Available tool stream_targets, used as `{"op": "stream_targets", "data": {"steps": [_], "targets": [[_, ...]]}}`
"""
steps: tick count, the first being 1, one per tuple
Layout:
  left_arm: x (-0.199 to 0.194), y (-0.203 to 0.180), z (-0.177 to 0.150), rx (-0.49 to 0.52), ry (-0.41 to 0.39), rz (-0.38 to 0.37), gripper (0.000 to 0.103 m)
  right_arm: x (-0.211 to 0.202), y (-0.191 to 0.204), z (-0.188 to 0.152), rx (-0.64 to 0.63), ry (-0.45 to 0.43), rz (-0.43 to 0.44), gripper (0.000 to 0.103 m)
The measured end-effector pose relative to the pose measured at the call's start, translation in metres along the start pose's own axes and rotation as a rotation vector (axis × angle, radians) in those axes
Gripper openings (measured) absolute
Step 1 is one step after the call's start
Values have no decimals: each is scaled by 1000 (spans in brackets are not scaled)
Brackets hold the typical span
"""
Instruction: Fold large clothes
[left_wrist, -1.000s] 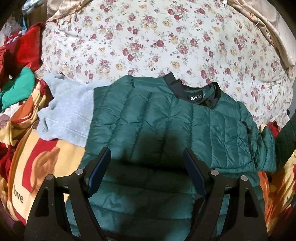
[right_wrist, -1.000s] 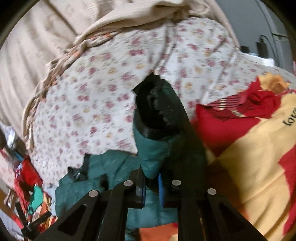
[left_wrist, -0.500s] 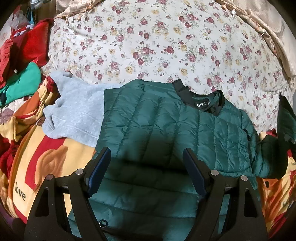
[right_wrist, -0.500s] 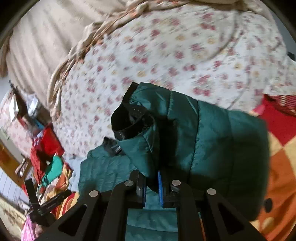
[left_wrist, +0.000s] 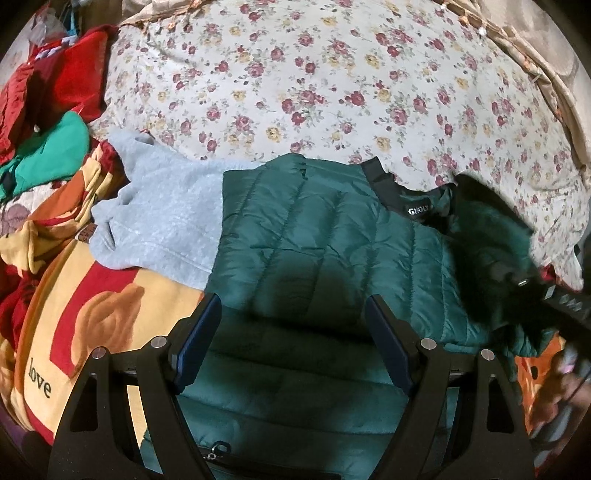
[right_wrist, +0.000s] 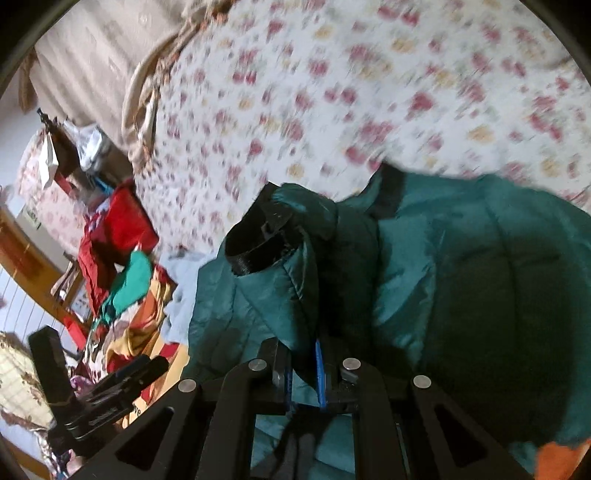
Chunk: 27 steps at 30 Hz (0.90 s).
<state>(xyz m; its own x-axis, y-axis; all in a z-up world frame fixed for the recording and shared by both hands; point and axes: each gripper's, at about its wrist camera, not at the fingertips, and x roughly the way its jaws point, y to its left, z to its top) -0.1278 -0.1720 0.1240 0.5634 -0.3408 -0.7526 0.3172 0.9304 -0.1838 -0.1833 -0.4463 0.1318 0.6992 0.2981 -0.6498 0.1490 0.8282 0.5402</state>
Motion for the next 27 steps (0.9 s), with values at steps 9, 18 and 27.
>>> {"op": "stream_targets", "data": {"steps": [9,18,27], "targets": [[6,15,2,-98,23,-65,80,59,0,-23,25,104,-33,28],[12,-10,3,-104,50,-151,80,-17,30,-25,-174,46,-81,68],[44,-62,11,-16,103,-156,80,-131,-47,-41,-34,-94,-206,72]]}}
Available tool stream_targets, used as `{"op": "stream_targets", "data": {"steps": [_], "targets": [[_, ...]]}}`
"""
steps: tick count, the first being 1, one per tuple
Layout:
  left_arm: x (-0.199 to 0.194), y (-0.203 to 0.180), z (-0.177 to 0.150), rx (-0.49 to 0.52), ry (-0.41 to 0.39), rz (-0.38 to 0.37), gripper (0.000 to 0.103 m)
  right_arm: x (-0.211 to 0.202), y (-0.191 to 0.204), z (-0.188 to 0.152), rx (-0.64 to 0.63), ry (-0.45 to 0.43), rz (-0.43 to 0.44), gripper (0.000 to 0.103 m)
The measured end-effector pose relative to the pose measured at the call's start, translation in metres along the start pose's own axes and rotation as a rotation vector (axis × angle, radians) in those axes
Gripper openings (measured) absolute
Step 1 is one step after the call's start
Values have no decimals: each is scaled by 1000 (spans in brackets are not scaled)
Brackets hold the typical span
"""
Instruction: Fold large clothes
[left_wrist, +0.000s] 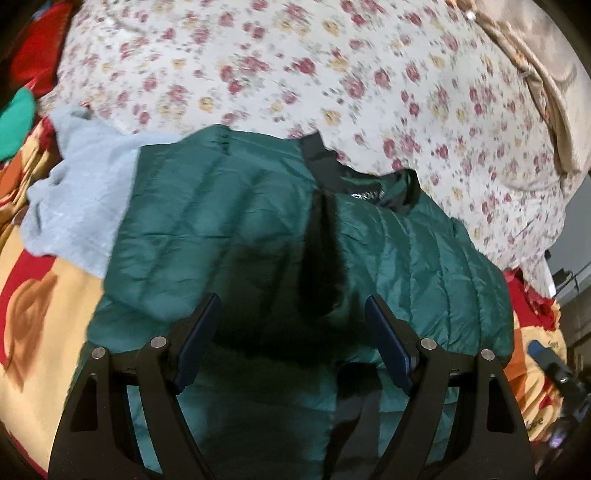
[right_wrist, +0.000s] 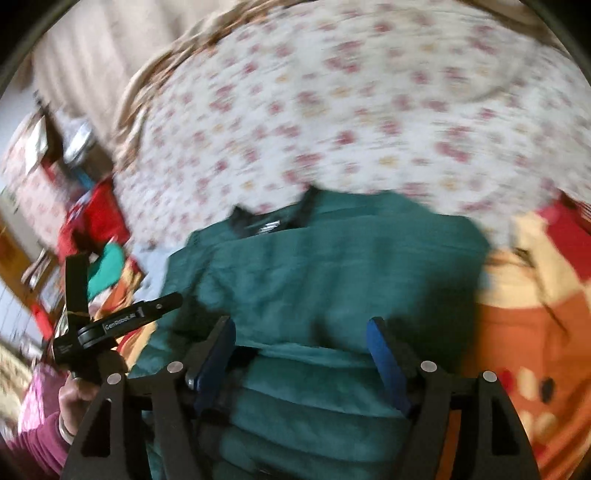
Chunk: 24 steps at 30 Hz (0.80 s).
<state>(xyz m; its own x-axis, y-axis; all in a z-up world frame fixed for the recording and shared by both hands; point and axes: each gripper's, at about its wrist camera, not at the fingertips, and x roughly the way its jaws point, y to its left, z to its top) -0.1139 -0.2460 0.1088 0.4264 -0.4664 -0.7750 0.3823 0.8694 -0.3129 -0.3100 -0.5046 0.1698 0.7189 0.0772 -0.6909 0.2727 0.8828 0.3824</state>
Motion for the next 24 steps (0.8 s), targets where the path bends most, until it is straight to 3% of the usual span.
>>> {"op": "stream_targets", "data": {"steps": [7,8,9,12,18,24], "targets": [[35,-25,6,82,31,43,79,-20,-76,-12,176,-19,-95,73],[39,-27,6,90,32,46,62,-20,-82,-14,186,-19,-103,73],[43,-29,7,94,34,41,31,-18,-87,-16,196,-16,-108,73],[45,-34,15,94,41,35,12,-14,-95,-21,215,-7,-96,73],[-2,-22,45,94,-97,24,8,-2,-91,-17,219,-2,-82,73],[-34,46,57,12,-176,108,7,12,-84,-6,220,-11,-76,74]]}}
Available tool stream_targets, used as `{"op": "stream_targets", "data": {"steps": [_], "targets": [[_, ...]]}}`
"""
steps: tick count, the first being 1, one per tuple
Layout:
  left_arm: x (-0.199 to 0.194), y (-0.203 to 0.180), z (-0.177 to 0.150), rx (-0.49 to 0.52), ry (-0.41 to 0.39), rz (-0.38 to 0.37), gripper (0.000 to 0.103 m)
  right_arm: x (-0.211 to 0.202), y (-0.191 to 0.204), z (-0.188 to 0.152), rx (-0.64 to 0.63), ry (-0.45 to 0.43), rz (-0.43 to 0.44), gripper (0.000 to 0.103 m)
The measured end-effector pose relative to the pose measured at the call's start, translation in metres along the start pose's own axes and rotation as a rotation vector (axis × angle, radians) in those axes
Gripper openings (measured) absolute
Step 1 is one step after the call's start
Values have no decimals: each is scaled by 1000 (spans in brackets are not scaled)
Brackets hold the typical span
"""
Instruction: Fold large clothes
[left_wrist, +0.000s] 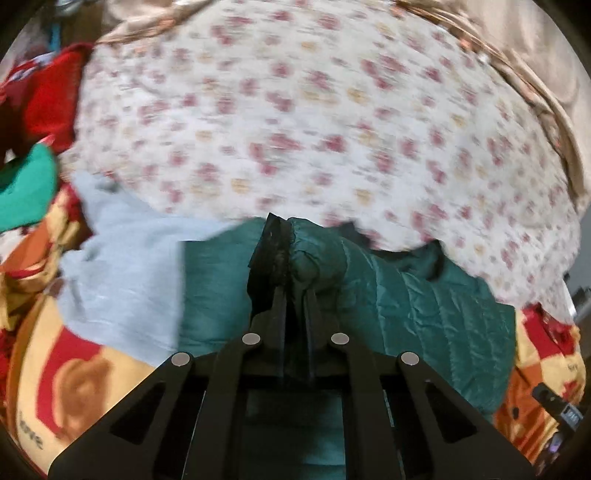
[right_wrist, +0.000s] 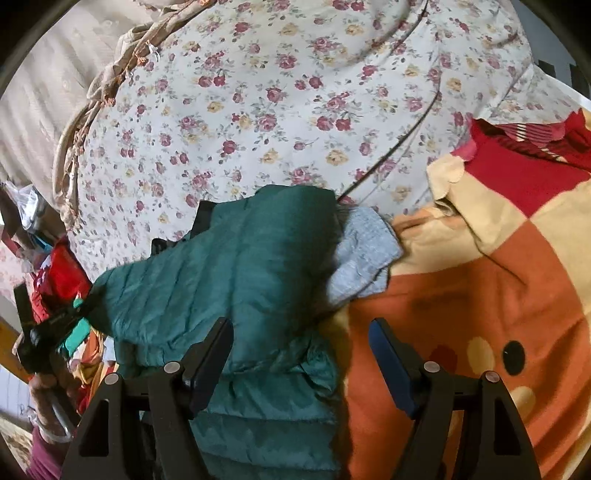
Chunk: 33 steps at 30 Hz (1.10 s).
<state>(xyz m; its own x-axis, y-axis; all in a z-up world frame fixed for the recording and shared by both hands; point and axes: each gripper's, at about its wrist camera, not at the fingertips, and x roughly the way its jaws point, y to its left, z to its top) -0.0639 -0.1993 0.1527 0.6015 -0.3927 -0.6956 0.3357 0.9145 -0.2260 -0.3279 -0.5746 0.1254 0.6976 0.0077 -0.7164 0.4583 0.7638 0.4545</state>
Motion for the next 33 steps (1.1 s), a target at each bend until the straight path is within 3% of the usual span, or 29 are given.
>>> {"op": "stream_targets", "data": {"steps": [5,13,22,30,33], "targets": [[18,36,-22,-39,70,40,7,25,26,10,-36,15,18,73],[29,27,-38,27,72,72,7,73,102,12,-281,43,4,73],[52,23,-44,59,101,101,8,131,98,4,-314,82,-121,73],[60,17,-45,71,107,134,8,125,107,8,-309,87,-159,73],[61,17,-46,77,106,138,8,100,128,7,-341,37,-100,73]]}}
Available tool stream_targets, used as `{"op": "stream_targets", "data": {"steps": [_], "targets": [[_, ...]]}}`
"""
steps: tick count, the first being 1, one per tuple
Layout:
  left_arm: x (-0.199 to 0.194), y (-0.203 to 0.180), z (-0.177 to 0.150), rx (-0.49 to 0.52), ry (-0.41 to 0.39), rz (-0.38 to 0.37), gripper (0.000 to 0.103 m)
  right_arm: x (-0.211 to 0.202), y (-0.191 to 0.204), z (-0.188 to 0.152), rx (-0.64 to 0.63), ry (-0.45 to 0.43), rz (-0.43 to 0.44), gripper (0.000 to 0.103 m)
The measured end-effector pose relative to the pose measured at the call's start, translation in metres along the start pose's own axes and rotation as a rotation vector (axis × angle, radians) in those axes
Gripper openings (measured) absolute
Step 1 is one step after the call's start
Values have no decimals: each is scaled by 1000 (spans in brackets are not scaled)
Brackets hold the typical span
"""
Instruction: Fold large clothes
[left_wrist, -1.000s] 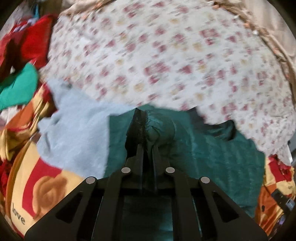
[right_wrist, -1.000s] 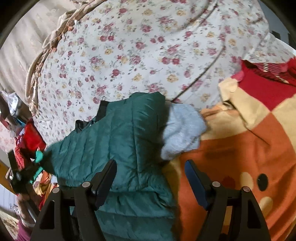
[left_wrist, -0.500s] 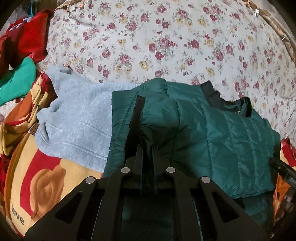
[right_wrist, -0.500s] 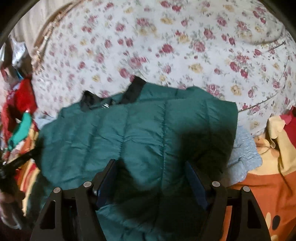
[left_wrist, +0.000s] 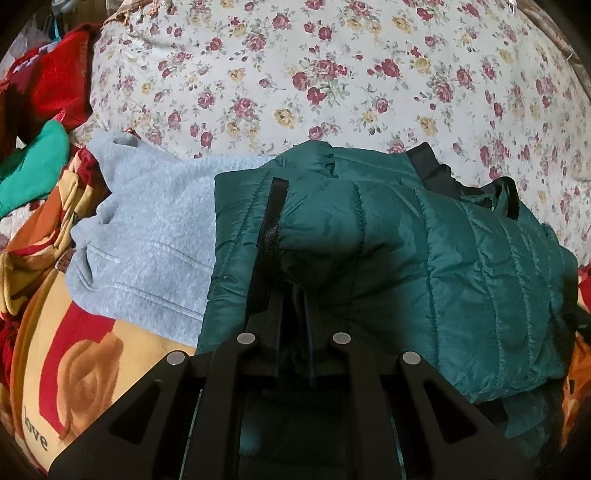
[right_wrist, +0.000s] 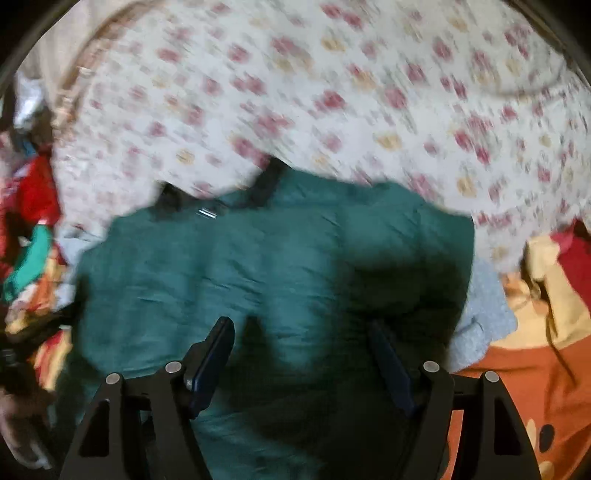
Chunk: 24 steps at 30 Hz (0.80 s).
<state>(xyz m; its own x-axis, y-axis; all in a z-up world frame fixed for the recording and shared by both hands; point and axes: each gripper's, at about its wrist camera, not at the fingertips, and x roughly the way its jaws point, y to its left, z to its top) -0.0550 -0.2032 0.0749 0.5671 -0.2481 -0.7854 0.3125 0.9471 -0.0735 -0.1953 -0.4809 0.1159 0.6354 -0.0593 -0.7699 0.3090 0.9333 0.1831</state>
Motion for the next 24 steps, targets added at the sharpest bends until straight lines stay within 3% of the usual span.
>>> {"op": "stream_targets", "data": {"steps": [6,13,17,20,24], "targets": [[2,-1,0,-4,3,5,8,7,48,8,-101,3,97,73],[5,-7,4,29,-2,22,11,63,70,7,-180,52,29,73],[7,-8,5,39,-7,30,27,78,58,12,-109,72,26,74],[5,-6,6,48,-9,43,49,75,57,15,-100,77,32,74],[-7,3,6,39,-9,25,53,43,58,13,-96,64,74,73]]}}
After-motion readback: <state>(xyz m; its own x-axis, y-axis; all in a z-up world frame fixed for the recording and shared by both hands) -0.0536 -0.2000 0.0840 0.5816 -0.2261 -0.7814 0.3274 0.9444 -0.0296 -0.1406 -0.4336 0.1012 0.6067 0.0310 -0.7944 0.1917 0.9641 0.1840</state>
